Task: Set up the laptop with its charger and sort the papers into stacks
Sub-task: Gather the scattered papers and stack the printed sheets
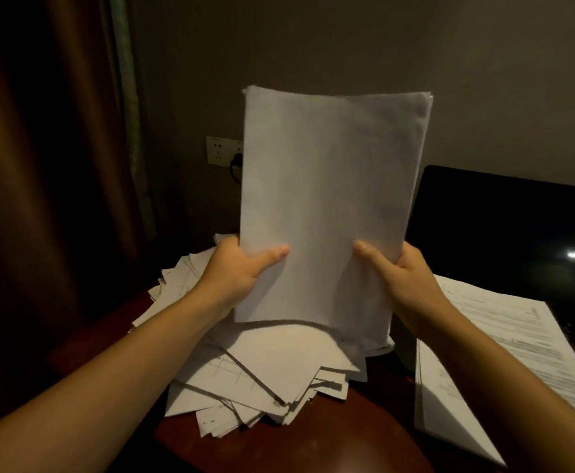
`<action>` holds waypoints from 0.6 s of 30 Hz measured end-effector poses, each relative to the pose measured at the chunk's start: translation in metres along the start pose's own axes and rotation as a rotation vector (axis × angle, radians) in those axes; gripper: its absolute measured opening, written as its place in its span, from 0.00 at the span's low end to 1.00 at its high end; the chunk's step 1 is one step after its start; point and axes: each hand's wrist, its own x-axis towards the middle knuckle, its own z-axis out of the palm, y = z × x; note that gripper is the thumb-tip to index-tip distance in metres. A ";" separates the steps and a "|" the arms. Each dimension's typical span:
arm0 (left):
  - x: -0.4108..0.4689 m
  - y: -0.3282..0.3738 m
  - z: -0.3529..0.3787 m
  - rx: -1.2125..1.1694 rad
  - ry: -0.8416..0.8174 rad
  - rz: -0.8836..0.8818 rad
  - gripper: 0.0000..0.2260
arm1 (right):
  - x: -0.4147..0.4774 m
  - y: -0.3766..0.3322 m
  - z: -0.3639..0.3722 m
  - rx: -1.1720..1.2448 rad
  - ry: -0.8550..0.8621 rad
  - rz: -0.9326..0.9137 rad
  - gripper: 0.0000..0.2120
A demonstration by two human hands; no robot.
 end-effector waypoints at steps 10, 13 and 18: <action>-0.022 0.018 0.095 -0.099 -0.243 0.005 0.09 | -0.047 0.004 -0.108 0.015 0.279 0.019 0.09; -0.035 0.015 0.132 -0.111 -0.256 -0.026 0.14 | -0.065 0.016 -0.138 0.078 0.356 0.102 0.09; -0.051 0.008 0.178 -0.092 -0.305 -0.047 0.22 | -0.091 0.027 -0.172 -0.121 0.437 0.111 0.08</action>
